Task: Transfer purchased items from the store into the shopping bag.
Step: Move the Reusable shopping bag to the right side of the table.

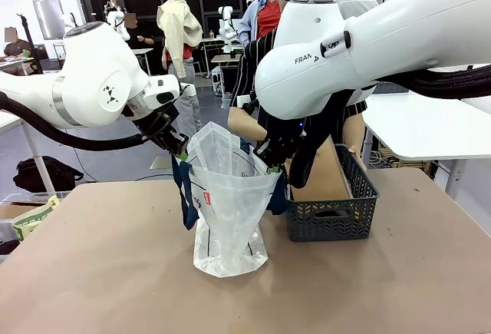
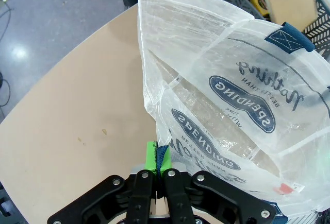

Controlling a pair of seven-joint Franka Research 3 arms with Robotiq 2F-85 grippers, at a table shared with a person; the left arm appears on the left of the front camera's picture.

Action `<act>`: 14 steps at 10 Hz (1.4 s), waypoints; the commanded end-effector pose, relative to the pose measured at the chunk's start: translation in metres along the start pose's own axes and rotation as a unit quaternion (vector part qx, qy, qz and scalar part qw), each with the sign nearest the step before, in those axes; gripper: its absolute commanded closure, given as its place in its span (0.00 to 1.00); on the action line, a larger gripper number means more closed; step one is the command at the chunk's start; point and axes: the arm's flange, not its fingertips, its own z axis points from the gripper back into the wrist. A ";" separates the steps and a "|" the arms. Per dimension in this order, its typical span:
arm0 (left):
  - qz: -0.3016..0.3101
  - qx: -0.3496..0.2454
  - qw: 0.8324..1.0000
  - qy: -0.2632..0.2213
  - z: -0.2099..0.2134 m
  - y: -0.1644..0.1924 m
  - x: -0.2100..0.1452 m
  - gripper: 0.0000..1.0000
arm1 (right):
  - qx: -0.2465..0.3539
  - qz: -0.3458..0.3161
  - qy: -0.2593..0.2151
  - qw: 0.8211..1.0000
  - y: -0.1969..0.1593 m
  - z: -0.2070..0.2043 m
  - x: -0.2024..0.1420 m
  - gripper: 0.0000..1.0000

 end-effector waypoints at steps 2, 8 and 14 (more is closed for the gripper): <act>0.000 0.002 1.000 -0.004 0.001 0.002 0.001 1.00 | 0.001 -0.002 -0.004 1.000 -0.001 0.002 -0.003 1.00; 0.000 0.002 1.000 -0.004 0.001 0.002 0.001 1.00 | 0.001 -0.002 -0.004 1.000 -0.001 0.002 -0.003 1.00; 0.000 0.002 1.000 -0.004 0.001 0.002 0.001 1.00 | 0.001 -0.002 -0.004 1.000 -0.001 0.002 -0.003 1.00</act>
